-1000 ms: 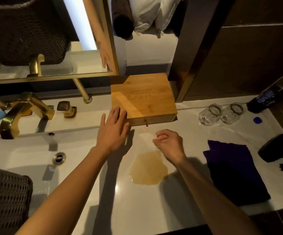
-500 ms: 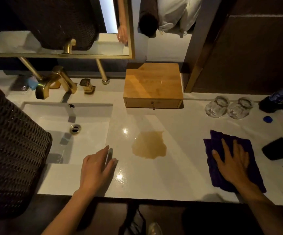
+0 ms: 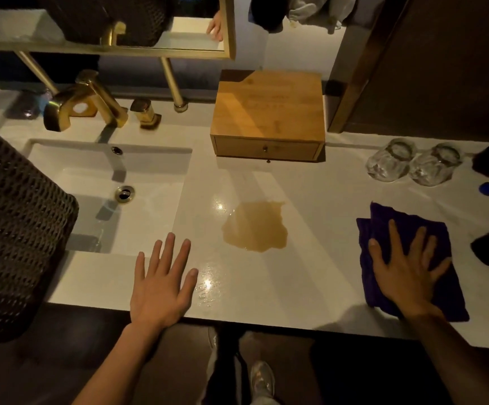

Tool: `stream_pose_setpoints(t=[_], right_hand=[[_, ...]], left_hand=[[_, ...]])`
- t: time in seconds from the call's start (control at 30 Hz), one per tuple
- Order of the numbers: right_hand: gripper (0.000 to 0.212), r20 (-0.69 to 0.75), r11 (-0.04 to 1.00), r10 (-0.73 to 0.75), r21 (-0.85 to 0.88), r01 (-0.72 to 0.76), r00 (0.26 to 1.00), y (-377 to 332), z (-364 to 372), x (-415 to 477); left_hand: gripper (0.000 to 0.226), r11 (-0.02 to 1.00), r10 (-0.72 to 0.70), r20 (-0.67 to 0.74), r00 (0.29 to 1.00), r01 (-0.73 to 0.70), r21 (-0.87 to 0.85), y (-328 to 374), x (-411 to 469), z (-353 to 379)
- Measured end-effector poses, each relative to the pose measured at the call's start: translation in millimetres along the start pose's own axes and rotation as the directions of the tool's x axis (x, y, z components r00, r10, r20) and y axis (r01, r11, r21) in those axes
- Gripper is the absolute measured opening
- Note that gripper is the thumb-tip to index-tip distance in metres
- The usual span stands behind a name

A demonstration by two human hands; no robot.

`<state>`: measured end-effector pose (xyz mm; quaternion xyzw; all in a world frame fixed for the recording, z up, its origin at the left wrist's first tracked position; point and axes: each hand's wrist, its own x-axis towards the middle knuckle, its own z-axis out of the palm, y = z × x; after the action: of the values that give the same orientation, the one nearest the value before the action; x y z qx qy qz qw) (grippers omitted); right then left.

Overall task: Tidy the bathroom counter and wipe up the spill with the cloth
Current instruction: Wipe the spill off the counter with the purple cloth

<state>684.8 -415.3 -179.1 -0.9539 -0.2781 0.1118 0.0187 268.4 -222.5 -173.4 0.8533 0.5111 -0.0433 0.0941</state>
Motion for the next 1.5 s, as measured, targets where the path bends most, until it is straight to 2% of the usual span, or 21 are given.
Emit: stream_pose_setpoints(t=[0.13,0.33,0.53,0.67,0.73,0.87,1.03,1.13,1.23,1.3,1.37,1.43,1.5], right_hand=[[0.076,0.001,0.998,-0.068,-0.011,0.068,0.998,-34.0,-3.4,9.4],[0.069,-0.004,0.946,-0.316,-0.083,0.315,0.949,-121.0,-0.6,33.9],[0.062,0.049,0.779,-0.616,-0.104,0.618,0.786,-191.7,6.7,28.5],[0.061,0.091,0.654,-0.740,-0.129,0.745,0.666,-190.6,12.2,9.8],[0.060,0.100,0.631,-0.761,-0.111,0.767,0.641,-179.4,13.2,0.2],[0.060,0.153,0.668,-0.724,-0.086,0.739,0.673,-141.7,10.1,-13.1],[0.065,0.136,0.793,-0.586,-0.103,0.600,0.799,-103.8,-1.5,0.9],[0.066,0.079,0.842,-0.522,-0.112,0.528,0.849,-117.6,-3.3,19.4],[0.064,0.067,0.847,-0.517,-0.103,0.522,0.853,-155.5,-3.5,40.3],[0.061,0.077,0.803,-0.581,-0.106,0.586,0.810,-186.5,-1.8,47.6],[0.060,0.088,0.716,-0.682,-0.120,0.687,0.726,-216.5,1.5,46.7],[0.061,0.116,0.599,-0.782,-0.130,0.790,0.612,-242.0,4.5,39.9],[0.060,0.152,0.448,-0.872,-0.133,0.884,0.465,-258.9,7.1,30.2]], left_hand=[[0.063,1.000,0.007,-0.004,1.000,-0.007,0.000,-0.8,-0.4,1.0],[0.065,1.000,0.020,-0.011,1.000,-0.020,0.008,-3.6,1.2,4.0],[0.066,1.000,0.010,-0.015,1.000,-0.010,0.015,-4.3,1.8,4.4],[0.070,1.000,0.007,-0.007,1.000,-0.007,0.021,-5.6,2.1,3.5],[0.073,1.000,0.001,-0.006,1.000,-0.001,0.017,-5.3,1.7,2.9],[0.077,1.000,-0.019,-0.003,1.000,0.019,-0.004,-4.6,1.8,1.3],[0.077,0.999,-0.032,-0.015,0.999,0.031,-0.036,-5.1,1.6,2.3],[0.075,0.999,-0.037,-0.014,0.999,0.037,-0.030,-5.3,1.9,3.6],[0.075,0.999,-0.038,-0.017,0.999,0.038,-0.029,-6.0,2.4,4.6],[0.074,0.999,-0.040,-0.019,0.999,0.040,-0.034,-6.8,2.7,5.4],[0.074,0.998,-0.040,-0.021,0.999,0.039,-0.039,-7.2,3.0,5.6],[0.075,0.998,-0.038,-0.022,0.999,0.037,-0.047,-7.5,3.0,5.5],[0.075,0.997,-0.038,-0.027,0.999,0.036,-0.064,-7.5,3.3,4.8]])
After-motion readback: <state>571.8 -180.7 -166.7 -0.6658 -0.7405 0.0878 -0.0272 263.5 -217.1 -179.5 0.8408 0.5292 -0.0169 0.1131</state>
